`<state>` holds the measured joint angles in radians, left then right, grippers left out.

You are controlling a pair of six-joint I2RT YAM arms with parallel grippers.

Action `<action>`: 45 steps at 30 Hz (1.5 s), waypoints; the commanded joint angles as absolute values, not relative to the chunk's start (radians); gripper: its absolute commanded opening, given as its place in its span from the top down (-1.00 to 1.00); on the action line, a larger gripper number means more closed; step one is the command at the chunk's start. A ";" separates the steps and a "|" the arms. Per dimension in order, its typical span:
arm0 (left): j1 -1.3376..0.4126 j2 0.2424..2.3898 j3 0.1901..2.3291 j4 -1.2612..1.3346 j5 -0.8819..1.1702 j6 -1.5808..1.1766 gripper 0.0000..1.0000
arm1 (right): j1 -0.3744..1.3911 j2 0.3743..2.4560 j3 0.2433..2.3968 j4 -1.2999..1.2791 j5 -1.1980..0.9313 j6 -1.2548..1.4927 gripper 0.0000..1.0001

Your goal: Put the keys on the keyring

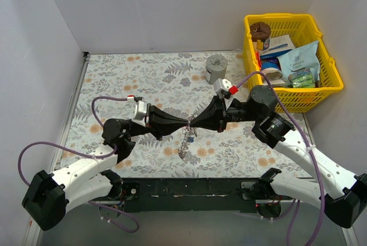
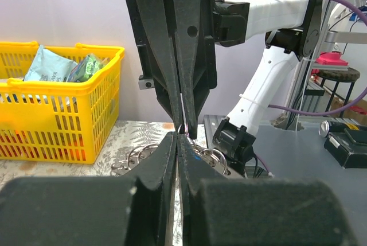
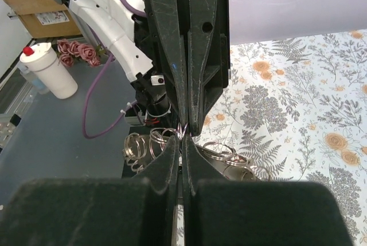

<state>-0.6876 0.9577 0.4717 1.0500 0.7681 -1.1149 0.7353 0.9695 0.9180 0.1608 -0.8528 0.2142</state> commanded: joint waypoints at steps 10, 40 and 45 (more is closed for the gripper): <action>-0.693 0.893 0.846 0.111 0.949 -0.563 0.32 | 0.739 0.986 1.069 -0.156 -0.746 0.011 0.97; -0.693 1.043 1.223 -0.592 0.895 -0.136 0.05 | 0.739 1.023 1.144 -0.278 -0.799 -0.083 0.97; -0.693 1.091 1.235 -0.548 0.969 -0.172 0.11 | 0.741 1.040 1.152 -0.291 -0.779 -0.083 0.97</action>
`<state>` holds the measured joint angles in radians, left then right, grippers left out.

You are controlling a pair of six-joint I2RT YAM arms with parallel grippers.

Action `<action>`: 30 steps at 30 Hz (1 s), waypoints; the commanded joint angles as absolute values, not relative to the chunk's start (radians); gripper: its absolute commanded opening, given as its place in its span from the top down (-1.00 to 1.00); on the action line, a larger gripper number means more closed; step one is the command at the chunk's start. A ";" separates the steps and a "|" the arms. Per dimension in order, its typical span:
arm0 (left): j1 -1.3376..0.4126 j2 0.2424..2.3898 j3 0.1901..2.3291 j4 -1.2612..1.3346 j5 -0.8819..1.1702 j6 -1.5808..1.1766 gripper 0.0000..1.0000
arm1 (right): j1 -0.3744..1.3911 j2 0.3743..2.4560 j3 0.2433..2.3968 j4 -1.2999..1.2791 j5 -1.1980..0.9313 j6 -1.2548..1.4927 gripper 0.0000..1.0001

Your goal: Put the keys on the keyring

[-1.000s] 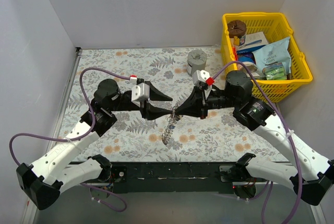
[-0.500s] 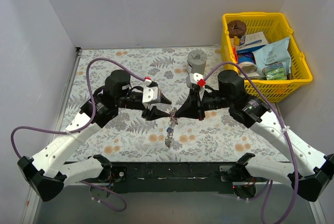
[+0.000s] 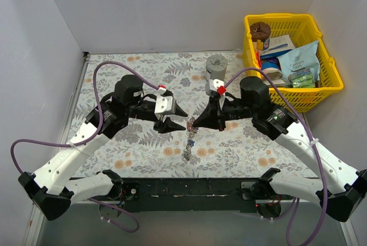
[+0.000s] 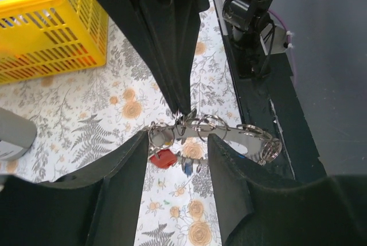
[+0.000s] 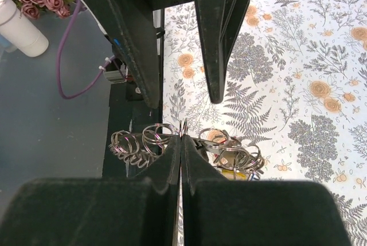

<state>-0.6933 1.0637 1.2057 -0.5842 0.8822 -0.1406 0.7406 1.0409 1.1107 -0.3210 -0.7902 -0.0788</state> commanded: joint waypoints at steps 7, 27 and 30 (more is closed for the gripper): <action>-0.693 1.143 1.258 -0.543 1.008 -0.189 0.24 | 0.739 1.042 1.152 -0.295 -0.765 -0.086 0.97; -0.693 1.187 1.252 -0.515 1.000 -0.212 0.72 | 0.739 1.045 1.144 -0.282 -0.762 -0.086 0.97; -0.695 1.195 1.253 -0.517 1.005 -0.213 0.91 | 0.739 1.042 1.144 -0.279 -0.764 -0.083 0.97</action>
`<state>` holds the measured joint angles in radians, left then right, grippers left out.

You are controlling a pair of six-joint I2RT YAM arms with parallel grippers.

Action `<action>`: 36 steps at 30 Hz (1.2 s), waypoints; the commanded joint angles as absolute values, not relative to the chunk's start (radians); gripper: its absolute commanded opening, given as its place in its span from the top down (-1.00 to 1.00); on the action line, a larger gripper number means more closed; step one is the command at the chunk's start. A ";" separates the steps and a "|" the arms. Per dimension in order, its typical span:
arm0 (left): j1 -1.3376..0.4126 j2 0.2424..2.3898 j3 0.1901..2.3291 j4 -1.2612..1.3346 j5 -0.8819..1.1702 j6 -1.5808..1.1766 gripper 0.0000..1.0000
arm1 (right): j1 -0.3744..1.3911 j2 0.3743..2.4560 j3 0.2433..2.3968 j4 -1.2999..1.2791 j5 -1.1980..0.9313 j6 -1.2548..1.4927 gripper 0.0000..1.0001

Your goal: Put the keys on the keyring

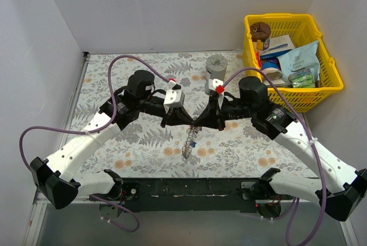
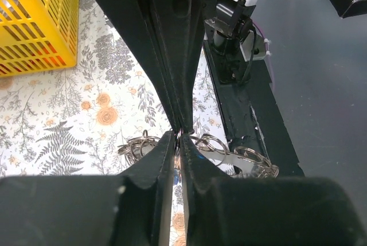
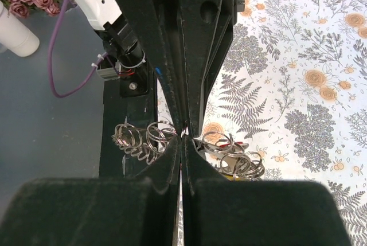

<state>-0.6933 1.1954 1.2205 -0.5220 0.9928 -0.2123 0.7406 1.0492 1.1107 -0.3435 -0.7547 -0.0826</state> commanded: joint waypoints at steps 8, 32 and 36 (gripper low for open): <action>-0.693 1.192 1.241 -0.491 1.011 -0.225 1.00 | 0.739 1.025 1.123 -0.253 -0.764 -0.071 0.97; -0.693 0.962 0.833 0.412 0.753 -0.713 1.00 | 0.738 0.868 1.025 -0.114 -0.568 -0.008 -0.37; -0.692 0.930 0.759 0.572 0.706 -0.782 1.00 | 0.738 0.865 1.009 -0.092 -0.569 0.015 -0.36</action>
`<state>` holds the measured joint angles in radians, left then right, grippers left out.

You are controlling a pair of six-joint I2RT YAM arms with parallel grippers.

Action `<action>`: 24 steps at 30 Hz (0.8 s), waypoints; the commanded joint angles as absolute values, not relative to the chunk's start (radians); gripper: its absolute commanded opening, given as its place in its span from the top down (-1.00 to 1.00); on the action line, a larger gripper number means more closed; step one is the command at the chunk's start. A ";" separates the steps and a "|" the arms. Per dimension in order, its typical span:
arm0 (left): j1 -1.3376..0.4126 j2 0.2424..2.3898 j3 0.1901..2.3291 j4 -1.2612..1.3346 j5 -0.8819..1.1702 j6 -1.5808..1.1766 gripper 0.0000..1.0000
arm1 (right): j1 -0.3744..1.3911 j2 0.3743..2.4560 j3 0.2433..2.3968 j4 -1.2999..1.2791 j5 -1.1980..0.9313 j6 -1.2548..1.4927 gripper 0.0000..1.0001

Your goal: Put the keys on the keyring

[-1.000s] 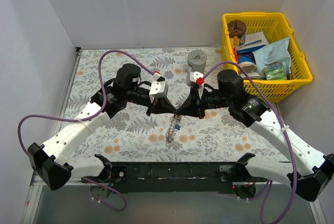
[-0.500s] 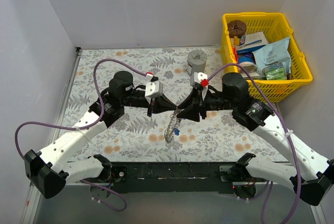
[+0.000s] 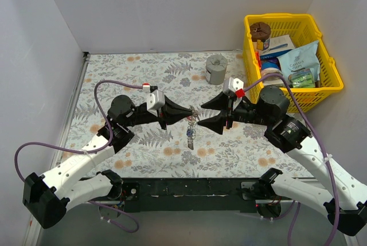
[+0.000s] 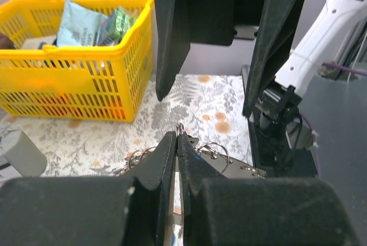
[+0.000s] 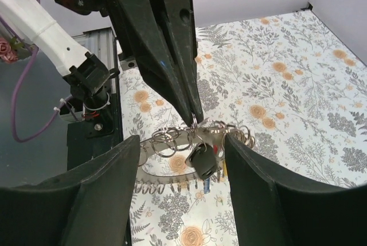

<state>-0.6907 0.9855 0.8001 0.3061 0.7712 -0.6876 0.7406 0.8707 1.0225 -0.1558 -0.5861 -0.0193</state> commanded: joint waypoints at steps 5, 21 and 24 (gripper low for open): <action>-0.692 0.907 0.687 0.759 0.704 -0.850 1.00 | 0.738 0.861 1.005 -0.071 -0.569 0.020 -0.32; -0.693 0.945 0.637 1.032 0.776 -0.957 1.00 | 0.738 0.890 0.988 0.089 -0.670 0.117 -0.09; -0.692 0.950 0.643 1.028 0.778 -0.953 1.00 | 0.738 0.893 0.994 0.100 -0.686 0.126 -0.07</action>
<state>-0.6910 0.9543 0.6289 0.9688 0.7753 -0.9436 0.7399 0.8898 0.9833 0.0132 -0.6399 0.0952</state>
